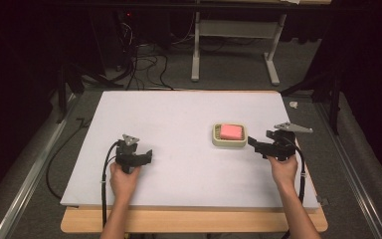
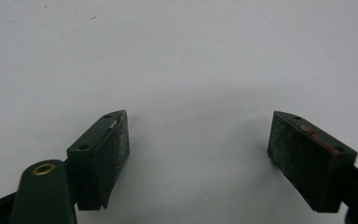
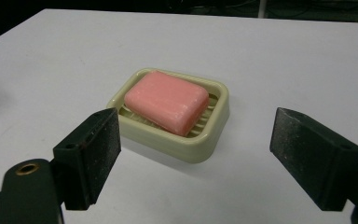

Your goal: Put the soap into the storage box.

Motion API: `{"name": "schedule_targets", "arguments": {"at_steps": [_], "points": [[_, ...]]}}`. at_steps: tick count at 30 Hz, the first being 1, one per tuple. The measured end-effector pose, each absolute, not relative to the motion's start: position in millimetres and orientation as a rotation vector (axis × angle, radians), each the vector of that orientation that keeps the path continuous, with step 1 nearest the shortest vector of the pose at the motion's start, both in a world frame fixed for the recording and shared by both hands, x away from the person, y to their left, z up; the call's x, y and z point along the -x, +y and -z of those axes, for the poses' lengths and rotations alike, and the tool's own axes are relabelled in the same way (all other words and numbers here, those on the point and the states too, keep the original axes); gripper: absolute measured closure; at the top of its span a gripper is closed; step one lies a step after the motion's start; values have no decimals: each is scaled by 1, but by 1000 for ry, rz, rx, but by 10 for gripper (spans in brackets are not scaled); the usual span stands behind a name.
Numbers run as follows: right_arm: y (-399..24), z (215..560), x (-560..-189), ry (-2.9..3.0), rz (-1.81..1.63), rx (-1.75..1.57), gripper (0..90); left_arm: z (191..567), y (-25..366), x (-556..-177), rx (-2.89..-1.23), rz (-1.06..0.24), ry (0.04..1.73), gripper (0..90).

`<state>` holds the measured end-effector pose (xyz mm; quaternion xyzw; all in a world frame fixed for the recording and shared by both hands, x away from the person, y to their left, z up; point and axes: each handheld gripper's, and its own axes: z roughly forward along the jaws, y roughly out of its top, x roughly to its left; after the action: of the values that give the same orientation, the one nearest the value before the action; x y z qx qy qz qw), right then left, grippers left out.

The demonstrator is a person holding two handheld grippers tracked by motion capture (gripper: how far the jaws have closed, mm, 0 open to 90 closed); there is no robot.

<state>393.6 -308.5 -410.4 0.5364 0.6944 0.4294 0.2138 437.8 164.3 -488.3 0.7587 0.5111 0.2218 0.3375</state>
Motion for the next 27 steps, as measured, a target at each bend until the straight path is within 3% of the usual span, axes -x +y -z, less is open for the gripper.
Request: {"name": "schedule_targets", "arguments": {"at_steps": [27], "points": [[-322,423,-364,1912,-1178,-1505,179,488,164,-438,-1978,-578,1332,212]]}}
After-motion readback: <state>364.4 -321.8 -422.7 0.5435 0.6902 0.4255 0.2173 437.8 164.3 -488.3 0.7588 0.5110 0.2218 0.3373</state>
